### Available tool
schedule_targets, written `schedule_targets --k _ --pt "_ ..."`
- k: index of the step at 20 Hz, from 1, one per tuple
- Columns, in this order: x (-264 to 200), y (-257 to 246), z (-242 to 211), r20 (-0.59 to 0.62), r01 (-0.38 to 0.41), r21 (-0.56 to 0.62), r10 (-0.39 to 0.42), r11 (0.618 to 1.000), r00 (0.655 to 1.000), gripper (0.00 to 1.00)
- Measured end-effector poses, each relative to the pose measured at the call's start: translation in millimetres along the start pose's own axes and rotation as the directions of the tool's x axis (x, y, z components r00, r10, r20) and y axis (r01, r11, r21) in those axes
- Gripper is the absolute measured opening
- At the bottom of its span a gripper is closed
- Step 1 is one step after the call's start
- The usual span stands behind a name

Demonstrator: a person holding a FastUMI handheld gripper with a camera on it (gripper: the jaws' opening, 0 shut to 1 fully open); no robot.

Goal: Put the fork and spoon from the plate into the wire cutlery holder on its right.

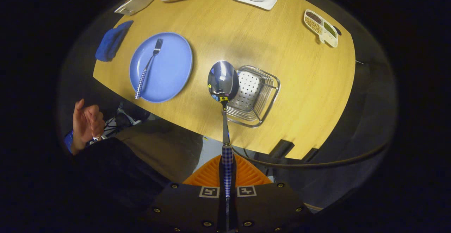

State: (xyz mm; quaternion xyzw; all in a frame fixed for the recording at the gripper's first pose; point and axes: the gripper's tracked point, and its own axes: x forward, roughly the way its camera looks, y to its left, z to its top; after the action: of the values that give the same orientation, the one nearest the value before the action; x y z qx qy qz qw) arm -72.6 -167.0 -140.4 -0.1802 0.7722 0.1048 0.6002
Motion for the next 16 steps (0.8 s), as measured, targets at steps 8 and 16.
schedule_targets --k 8,16 --pt "2.8 -39.6 -12.5 -0.197 0.055 -0.076 -0.069 0.996 0.978 0.04" --pt "13.2 -44.4 -1.6 -0.391 0.036 -0.101 -0.073 0.994 0.917 0.05"
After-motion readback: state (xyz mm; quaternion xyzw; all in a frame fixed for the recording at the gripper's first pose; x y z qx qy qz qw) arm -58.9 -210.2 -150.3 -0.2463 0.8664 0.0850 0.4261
